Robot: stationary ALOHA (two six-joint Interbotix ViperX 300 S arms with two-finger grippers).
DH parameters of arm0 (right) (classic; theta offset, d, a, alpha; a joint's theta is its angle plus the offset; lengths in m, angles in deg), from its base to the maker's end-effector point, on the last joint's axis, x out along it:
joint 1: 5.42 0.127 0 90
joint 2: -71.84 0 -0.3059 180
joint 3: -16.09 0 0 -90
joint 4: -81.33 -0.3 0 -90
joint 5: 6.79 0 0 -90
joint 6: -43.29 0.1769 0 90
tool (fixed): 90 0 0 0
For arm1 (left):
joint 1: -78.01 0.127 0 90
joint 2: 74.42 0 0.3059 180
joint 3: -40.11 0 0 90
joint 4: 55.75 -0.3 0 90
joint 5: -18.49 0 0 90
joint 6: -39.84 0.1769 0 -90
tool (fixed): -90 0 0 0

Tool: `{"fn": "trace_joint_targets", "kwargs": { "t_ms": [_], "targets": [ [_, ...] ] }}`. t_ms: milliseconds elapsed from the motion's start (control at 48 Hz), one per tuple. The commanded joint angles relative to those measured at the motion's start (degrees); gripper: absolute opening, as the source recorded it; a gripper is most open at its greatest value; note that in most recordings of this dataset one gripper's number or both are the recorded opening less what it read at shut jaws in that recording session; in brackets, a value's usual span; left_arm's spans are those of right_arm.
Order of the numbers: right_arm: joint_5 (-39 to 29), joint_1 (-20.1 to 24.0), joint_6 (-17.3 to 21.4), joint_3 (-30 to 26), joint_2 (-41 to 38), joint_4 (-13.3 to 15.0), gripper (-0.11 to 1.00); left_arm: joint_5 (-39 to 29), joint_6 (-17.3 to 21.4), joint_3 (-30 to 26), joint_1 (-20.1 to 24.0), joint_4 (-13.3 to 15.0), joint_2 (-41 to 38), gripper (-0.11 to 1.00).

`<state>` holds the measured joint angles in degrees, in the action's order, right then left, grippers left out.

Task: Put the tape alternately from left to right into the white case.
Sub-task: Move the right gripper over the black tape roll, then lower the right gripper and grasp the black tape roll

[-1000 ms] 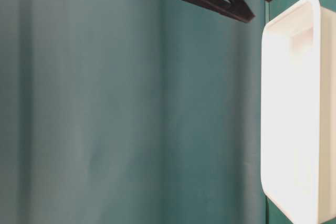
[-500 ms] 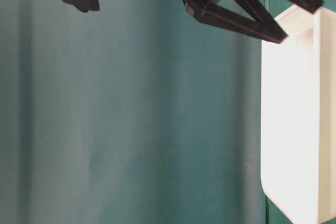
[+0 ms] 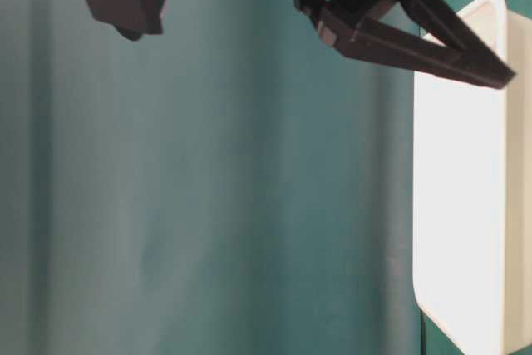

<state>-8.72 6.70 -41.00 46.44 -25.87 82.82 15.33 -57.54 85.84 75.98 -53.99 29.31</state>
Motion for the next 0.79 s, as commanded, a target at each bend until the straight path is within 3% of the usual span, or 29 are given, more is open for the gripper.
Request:
{"fn": "trace_joint_targets", "kwargs": {
  "t_ms": [0,562,771],
  "targets": [
    [0.44,0.09,0.0,-1.58,-0.18,0.0,0.61,0.26,0.0,-0.88,0.18,0.09,0.44,0.82],
    [-3.16,1.85,0.18,-8.17,-9.05,0.0,0.61,0.18,-0.09,-0.79,0.18,0.09,0.44,0.82],
    [-3.16,2.02,2.29,-9.58,-11.16,0.09,0.61,0.26,-0.09,-0.53,0.18,0.0,0.35,0.82]
  ]
}}
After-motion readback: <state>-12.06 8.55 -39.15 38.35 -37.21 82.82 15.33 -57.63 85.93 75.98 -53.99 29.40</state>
